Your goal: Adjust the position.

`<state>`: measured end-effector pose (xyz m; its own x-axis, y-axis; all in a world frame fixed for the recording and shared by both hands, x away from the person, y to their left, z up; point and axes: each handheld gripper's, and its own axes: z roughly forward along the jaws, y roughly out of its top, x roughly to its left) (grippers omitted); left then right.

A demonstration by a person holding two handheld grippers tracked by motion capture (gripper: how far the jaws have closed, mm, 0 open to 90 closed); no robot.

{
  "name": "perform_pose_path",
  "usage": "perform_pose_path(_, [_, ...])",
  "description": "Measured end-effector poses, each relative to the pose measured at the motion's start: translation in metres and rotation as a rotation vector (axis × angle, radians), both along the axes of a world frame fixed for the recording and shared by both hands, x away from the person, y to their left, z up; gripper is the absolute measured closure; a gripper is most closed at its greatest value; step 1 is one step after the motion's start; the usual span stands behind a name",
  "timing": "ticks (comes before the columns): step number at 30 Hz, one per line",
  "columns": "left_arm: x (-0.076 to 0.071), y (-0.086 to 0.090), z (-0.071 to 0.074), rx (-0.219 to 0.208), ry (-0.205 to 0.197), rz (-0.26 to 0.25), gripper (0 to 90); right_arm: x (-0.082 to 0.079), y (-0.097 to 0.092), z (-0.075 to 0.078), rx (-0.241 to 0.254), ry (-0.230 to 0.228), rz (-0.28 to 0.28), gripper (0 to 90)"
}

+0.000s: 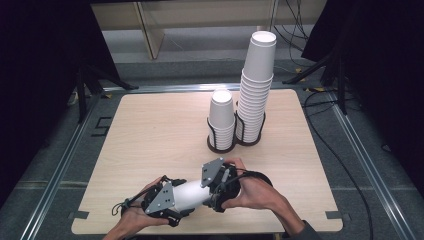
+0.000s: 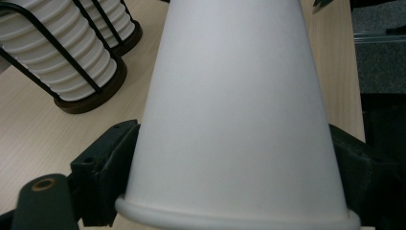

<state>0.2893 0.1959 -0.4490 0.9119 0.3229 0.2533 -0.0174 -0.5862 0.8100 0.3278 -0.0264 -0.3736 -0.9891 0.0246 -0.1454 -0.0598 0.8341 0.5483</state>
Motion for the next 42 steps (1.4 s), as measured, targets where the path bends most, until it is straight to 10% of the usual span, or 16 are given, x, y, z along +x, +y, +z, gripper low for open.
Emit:
perform_pose_path(16, [-0.004,-0.003,0.001,0.069,-0.007,-0.022,14.8,-0.007,0.027,-0.022,-0.216,-0.101,0.065,20.1])
perform_pose_path(35, [-0.004,-0.004,-0.003,0.094,0.020,-0.036,14.0,-0.005,0.036,-0.036,-0.215,-0.102,0.123,22.6])
perform_pose_path(42, [0.001,0.001,-0.009,-0.018,0.046,-0.040,8.9,-0.001,0.030,-0.037,-0.175,-0.067,0.129,22.8])
